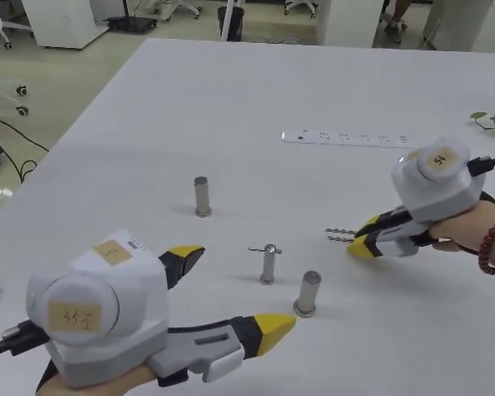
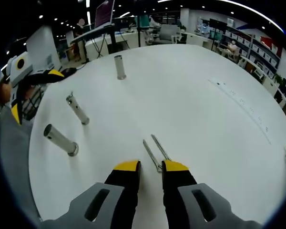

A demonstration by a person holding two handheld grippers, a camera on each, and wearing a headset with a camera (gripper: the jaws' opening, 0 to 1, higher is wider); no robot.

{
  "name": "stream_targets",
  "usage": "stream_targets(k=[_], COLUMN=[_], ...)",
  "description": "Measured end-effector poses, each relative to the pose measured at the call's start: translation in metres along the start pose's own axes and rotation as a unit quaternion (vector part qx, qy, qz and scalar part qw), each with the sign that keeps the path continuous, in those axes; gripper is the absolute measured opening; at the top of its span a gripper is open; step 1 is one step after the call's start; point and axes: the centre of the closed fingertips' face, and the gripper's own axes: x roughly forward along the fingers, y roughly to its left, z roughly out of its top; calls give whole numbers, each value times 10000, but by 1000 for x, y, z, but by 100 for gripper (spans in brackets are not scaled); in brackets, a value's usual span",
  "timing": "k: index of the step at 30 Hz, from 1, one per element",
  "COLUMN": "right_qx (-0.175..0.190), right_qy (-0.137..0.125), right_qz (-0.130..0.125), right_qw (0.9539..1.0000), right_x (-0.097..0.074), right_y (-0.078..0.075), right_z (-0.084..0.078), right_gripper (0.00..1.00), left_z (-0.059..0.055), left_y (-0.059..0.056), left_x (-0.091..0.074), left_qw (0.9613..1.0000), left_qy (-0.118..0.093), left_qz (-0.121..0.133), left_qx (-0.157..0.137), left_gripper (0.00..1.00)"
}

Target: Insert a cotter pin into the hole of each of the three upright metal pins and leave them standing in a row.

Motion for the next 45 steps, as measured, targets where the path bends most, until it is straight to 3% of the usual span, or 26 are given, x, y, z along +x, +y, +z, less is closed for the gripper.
stream_targets(k=[5, 11, 15, 18, 22, 25, 32, 37, 45], right_qx=[-3, -250, -955, -860, -1207, -1468, -1544, -1754, -2390], right_qy=[136, 515, 714, 827, 1006, 1019, 931, 822, 541], right_qz=[-38, -38, 8, -39, -32, -81, -158, -241, -343], right_qw=[9999, 9984, 9929, 9928, 9876, 9839, 9835, 9808, 9689], right_x=[1, 2, 3, 4, 4, 7, 6, -1, -18], right_y=[-4, -2, 2, 2, 2, -3, 0, 7, 27], right_z=[1, 0, 1, 1, 0, 2, 2, 9, 30], right_gripper=[15, 11, 6, 5, 4, 3, 3, 2, 2], left_z=[1, -1, -3, -4, -4, -2, -2, 1, 6], left_y=[0, 0, -2, -3, -5, -6, -7, -5, -8], left_x=[-1, -1, -1, 0, 0, 1, 1, 1, 2], left_qw=[10000, 10000, 9999, 9999, 9998, 9998, 9994, 9995, 9992], left_qy=[-2, 47, 86, 121, 120, 102, 209, 206, 228], left_qz=[-13, -39, -71, -93, -124, -138, -197, -184, -240], left_qx=[-39, -10, 17, 26, 27, 52, 169, 166, 240], left_gripper=[80, 79, 78, 77, 76, 75, 71, 67, 61])
